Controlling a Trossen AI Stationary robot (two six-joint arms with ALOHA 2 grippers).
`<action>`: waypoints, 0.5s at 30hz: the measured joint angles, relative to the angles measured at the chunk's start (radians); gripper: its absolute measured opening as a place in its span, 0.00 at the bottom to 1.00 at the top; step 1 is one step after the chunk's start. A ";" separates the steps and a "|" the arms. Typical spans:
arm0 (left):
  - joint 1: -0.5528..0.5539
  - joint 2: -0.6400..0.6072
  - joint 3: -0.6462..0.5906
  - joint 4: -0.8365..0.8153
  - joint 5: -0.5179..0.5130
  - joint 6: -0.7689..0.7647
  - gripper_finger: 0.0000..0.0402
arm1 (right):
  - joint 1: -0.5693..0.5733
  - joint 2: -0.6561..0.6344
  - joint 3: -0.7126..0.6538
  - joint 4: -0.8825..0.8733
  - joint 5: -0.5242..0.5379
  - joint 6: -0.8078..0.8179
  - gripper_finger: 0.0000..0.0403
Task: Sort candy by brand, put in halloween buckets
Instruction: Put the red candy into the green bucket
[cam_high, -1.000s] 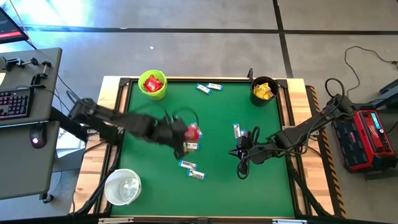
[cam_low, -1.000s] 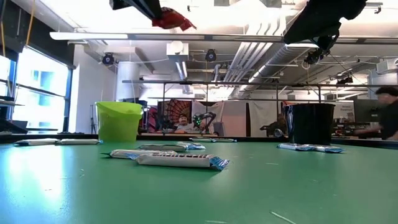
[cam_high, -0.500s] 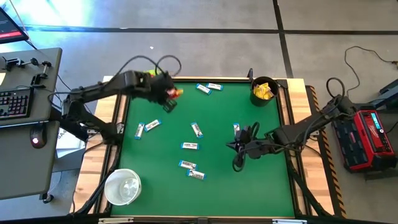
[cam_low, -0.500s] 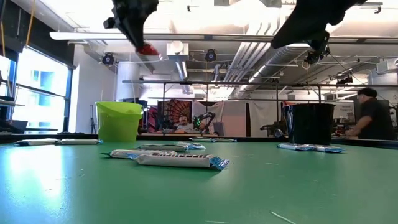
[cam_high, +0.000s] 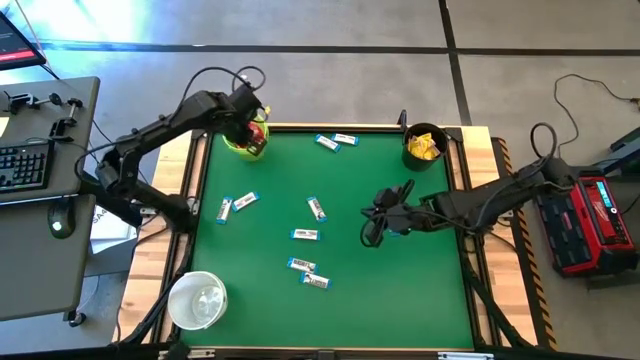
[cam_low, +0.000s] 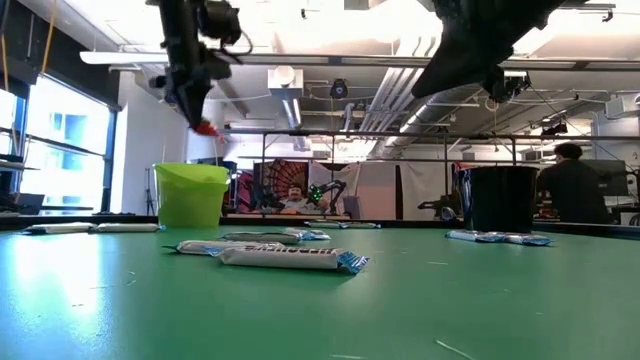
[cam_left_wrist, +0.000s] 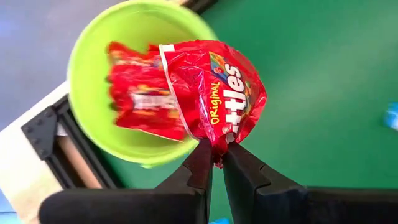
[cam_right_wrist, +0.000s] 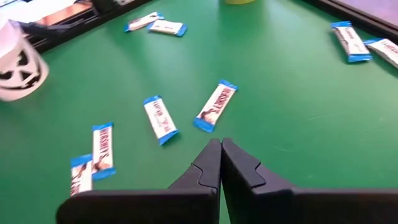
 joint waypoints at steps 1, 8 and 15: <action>0.026 0.000 -0.015 0.018 0.000 0.017 0.06 | -0.009 0.000 0.000 0.000 0.000 0.000 0.00; 0.178 0.002 -0.095 0.149 0.053 0.128 0.06 | -0.047 0.000 0.000 0.000 0.017 0.016 0.00; 0.243 0.028 -0.099 0.160 0.099 0.249 0.08 | -0.056 0.000 0.000 0.000 0.044 0.061 0.00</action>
